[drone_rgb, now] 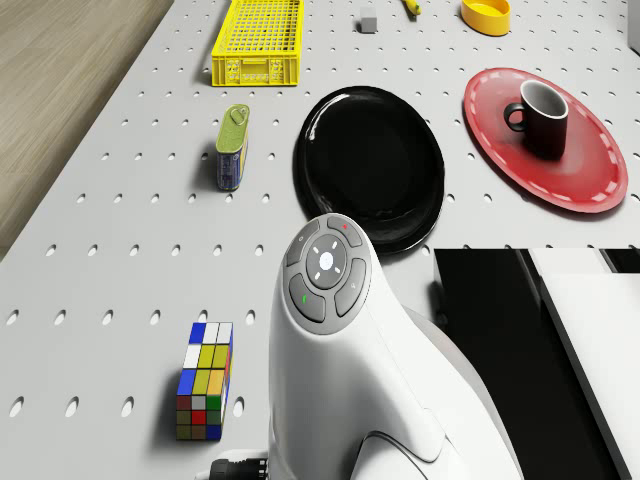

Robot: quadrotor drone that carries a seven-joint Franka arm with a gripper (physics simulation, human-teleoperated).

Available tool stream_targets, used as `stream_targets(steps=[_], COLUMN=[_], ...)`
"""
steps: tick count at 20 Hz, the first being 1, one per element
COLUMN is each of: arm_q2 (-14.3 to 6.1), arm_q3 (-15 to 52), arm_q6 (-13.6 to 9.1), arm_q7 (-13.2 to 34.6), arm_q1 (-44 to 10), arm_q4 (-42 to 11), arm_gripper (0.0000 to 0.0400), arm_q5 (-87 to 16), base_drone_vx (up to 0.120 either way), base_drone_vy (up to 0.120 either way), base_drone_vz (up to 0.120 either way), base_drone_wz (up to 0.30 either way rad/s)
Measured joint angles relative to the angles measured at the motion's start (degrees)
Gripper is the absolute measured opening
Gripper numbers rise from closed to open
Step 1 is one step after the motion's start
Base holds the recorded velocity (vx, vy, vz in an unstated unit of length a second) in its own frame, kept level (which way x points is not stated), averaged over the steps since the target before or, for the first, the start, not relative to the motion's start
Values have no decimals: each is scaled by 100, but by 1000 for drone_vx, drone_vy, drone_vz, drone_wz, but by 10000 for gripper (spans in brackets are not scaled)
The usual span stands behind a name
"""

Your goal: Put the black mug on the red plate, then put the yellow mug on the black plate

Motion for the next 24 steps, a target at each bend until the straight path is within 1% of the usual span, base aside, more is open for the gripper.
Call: stream_targets(steps=[4,7,8,9,13,20,24], arm_q2=[-6,-10,-11,-12,-17,-25,-29], arm_q3=[0,1,1,1,1,2,2], arm_q6=[5,9,10,11,16,23,27], arm_q7=[2,3,4,4,6,8,10], arm_q1=[-2,-4,-5,-5,-7,-11,-13], arm_q4=[0,1,1,1,1,2,2], arm_gripper=[400,400,400,400,400,400,400], arm_q5=[3,4,5,6,8,12,14], base_drone_vx=[0,0,-120,-80,0,-114,0], base_drone_vy=[120,120,120,120,120,120,120], base_drone_vz=[0,-93,-40,0,0,0,0], base_drone_wz=[0,0,0,0,0,0,0])
